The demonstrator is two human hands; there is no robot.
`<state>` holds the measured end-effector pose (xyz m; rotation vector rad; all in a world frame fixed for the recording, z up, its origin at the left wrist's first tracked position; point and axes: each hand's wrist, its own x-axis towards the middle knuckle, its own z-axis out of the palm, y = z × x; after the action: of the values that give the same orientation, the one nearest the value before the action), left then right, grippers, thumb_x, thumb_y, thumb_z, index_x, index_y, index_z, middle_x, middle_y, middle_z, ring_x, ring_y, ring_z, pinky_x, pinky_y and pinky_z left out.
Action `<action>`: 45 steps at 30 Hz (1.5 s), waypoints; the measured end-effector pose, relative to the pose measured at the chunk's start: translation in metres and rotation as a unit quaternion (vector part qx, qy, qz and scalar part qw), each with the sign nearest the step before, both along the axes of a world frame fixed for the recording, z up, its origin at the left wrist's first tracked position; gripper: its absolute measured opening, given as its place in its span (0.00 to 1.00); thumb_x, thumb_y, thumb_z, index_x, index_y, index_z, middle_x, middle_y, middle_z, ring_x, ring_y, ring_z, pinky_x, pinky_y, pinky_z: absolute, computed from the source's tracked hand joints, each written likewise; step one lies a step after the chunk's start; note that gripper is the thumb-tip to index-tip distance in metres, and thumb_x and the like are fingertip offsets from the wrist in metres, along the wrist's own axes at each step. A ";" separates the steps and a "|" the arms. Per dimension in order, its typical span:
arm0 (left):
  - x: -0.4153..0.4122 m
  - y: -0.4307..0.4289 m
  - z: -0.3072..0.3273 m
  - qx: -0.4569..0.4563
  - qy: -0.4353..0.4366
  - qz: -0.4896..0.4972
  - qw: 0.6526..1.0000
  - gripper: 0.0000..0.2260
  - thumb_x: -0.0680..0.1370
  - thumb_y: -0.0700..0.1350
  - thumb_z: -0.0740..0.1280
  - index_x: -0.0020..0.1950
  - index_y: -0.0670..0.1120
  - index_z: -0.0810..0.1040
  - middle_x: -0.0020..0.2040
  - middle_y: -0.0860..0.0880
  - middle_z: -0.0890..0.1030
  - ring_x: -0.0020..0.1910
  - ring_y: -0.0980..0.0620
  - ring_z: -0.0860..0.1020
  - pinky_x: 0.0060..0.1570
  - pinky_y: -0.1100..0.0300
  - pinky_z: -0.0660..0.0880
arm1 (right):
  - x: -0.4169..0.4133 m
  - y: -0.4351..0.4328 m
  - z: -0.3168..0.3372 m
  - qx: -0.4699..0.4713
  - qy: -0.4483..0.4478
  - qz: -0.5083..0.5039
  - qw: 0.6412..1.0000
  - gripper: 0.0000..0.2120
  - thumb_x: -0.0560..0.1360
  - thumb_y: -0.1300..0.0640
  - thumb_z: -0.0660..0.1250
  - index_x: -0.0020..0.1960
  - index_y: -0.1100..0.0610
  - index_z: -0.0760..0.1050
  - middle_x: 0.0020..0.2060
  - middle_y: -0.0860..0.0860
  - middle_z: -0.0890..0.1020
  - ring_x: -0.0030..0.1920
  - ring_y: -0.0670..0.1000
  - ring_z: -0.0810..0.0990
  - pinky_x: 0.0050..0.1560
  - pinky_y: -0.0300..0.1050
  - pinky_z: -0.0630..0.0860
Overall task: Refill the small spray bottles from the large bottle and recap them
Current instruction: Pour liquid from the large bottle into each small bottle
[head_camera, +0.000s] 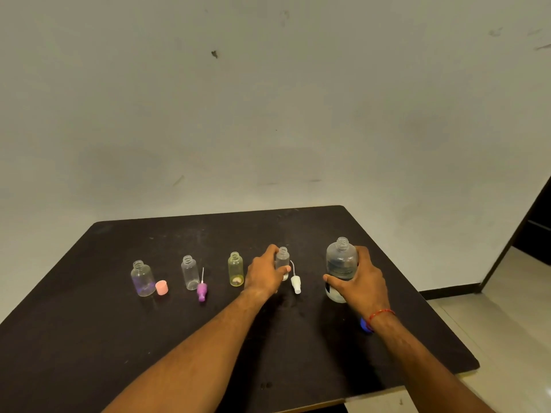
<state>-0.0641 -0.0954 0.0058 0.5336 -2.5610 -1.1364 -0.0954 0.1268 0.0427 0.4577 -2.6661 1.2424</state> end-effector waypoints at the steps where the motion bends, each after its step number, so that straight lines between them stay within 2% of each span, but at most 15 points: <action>1: 0.000 0.000 -0.002 -0.002 0.000 0.002 1.000 0.13 0.78 0.49 0.73 0.53 0.58 0.70 0.52 0.50 0.84 0.46 0.47 0.84 0.45 0.43 0.84 | 0.000 0.000 -0.001 -0.001 0.000 -0.001 1.000 0.37 0.62 0.45 0.81 0.64 0.47 0.65 0.58 0.50 0.79 0.55 0.55 0.81 0.57 0.55 0.80; 5: 0.001 0.000 -0.005 -0.008 -0.003 0.010 1.000 0.13 0.78 0.50 0.73 0.54 0.58 0.69 0.49 0.49 0.83 0.41 0.45 0.84 0.42 0.45 0.85 | -0.001 0.000 -0.003 -0.002 -0.002 0.001 1.000 0.37 0.62 0.45 0.81 0.64 0.47 0.64 0.58 0.51 0.79 0.55 0.55 0.80 0.57 0.55 0.80; 8: 0.004 0.002 -0.001 -0.002 -0.005 0.012 1.000 0.13 0.79 0.48 0.73 0.54 0.57 0.70 0.49 0.49 0.83 0.35 0.47 0.83 0.34 0.48 0.84 | 0.000 0.000 -0.005 0.001 -0.005 0.000 1.000 0.37 0.62 0.45 0.81 0.64 0.47 0.64 0.58 0.51 0.79 0.54 0.55 0.80 0.57 0.54 0.80; 11: 0.007 0.005 0.003 0.013 -0.002 0.013 1.000 0.15 0.78 0.48 0.74 0.60 0.54 0.71 0.54 0.50 0.82 0.32 0.47 0.82 0.30 0.52 0.83 | 0.001 0.000 -0.007 0.001 -0.003 -0.003 1.000 0.37 0.62 0.45 0.81 0.63 0.47 0.65 0.56 0.51 0.80 0.53 0.55 0.81 0.55 0.53 0.80; 13: 0.011 0.007 0.005 0.030 0.017 0.016 0.999 0.21 0.77 0.50 0.74 0.66 0.53 0.71 0.60 0.49 0.82 0.39 0.46 0.84 0.34 0.50 0.84 | 0.001 0.001 -0.008 0.000 -0.001 -0.004 1.000 0.37 0.61 0.44 0.81 0.62 0.46 0.65 0.56 0.50 0.80 0.52 0.55 0.81 0.55 0.53 0.80; 16: 0.026 0.011 0.009 0.044 0.096 0.045 0.993 0.23 0.77 0.55 0.74 0.70 0.52 0.72 0.65 0.46 0.82 0.58 0.46 0.83 0.50 0.48 0.84 | 0.002 0.000 -0.008 0.001 0.005 -0.002 1.000 0.37 0.61 0.44 0.81 0.63 0.45 0.64 0.56 0.50 0.80 0.52 0.55 0.81 0.55 0.55 0.80; 18: 0.044 0.013 0.015 0.023 0.170 0.093 0.981 0.18 0.78 0.57 0.72 0.64 0.51 0.77 0.56 0.50 0.85 0.56 0.52 0.83 0.53 0.54 0.82 | 0.002 0.000 -0.007 0.001 0.010 -0.001 1.000 0.37 0.61 0.43 0.81 0.63 0.46 0.64 0.56 0.50 0.80 0.52 0.55 0.81 0.55 0.56 0.80; 21: 0.071 0.004 0.020 -0.009 0.256 0.164 0.953 0.08 0.79 0.54 0.72 0.53 0.52 0.79 0.38 0.55 0.82 0.39 0.57 0.81 0.42 0.53 0.81 | 0.004 -0.003 -0.004 0.005 0.020 0.006 1.000 0.37 0.61 0.43 0.81 0.63 0.45 0.65 0.55 0.49 0.80 0.52 0.55 0.81 0.54 0.55 0.80; 24: 0.085 -0.010 0.017 0.004 0.289 0.198 0.937 0.09 0.78 0.51 0.74 0.51 0.51 0.76 0.40 0.54 0.76 0.40 0.56 0.77 0.41 0.52 0.79 | 0.007 -0.008 0.000 0.007 0.028 0.015 0.999 0.37 0.61 0.43 0.81 0.62 0.45 0.65 0.54 0.49 0.80 0.51 0.54 0.81 0.54 0.55 0.80; 29: 0.087 -0.028 0.007 0.021 0.205 0.215 0.955 0.26 0.75 0.52 0.77 0.69 0.48 0.72 0.63 0.50 0.75 0.60 0.54 0.74 0.58 0.53 0.77 | 0.016 -0.018 0.006 0.007 0.038 0.026 0.999 0.36 0.61 0.44 0.81 0.62 0.45 0.65 0.53 0.49 0.81 0.49 0.54 0.81 0.52 0.53 0.80; 32: 0.080 -0.034 0.004 0.036 0.134 0.194 0.971 0.32 0.75 0.51 0.76 0.75 0.45 0.69 0.71 0.47 0.74 0.69 0.49 0.74 0.66 0.52 0.75 | 0.021 -0.023 0.009 0.006 0.039 0.032 0.999 0.35 0.61 0.43 0.81 0.60 0.43 0.65 0.50 0.47 0.81 0.48 0.54 0.81 0.51 0.52 0.80; 34: 0.074 -0.038 0.001 0.039 0.099 0.185 0.977 0.29 0.76 0.50 0.76 0.74 0.45 0.72 0.68 0.48 0.77 0.67 0.48 0.77 0.66 0.54 0.75 | 0.024 -0.025 0.011 0.007 0.040 0.038 0.998 0.35 0.60 0.43 0.81 0.60 0.43 0.65 0.50 0.46 0.81 0.48 0.54 0.81 0.51 0.52 0.80; 37: 0.069 -0.045 -0.002 0.053 0.074 0.169 0.981 0.17 0.77 0.48 0.75 0.64 0.46 0.79 0.58 0.49 0.84 0.58 0.49 0.82 0.56 0.59 0.76 | 0.027 -0.028 0.015 0.012 0.044 0.046 0.998 0.36 0.61 0.42 0.80 0.62 0.44 0.65 0.53 0.48 0.81 0.50 0.54 0.82 0.52 0.53 0.81; 40: 0.068 -0.049 0.000 0.040 0.059 0.169 0.983 0.14 0.79 0.50 0.73 0.62 0.47 0.79 0.55 0.51 0.84 0.52 0.52 0.81 0.51 0.60 0.74 | 0.029 -0.030 0.018 0.017 0.052 0.054 0.997 0.37 0.62 0.43 0.80 0.64 0.46 0.66 0.55 0.49 0.81 0.51 0.54 0.82 0.54 0.52 0.81; 45: 0.071 -0.052 0.012 0.033 0.126 0.136 0.982 0.10 0.77 0.52 0.73 0.57 0.52 0.80 0.49 0.55 0.84 0.48 0.54 0.82 0.51 0.53 0.81 | 0.029 -0.034 0.029 0.036 0.070 0.089 0.993 0.36 0.63 0.43 0.79 0.66 0.43 0.65 0.57 0.47 0.80 0.55 0.53 0.81 0.56 0.52 0.80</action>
<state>0.0072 -0.1473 0.0176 0.6832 -2.1667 -1.1155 -0.0663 0.0929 0.0713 0.7795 -2.6045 1.1159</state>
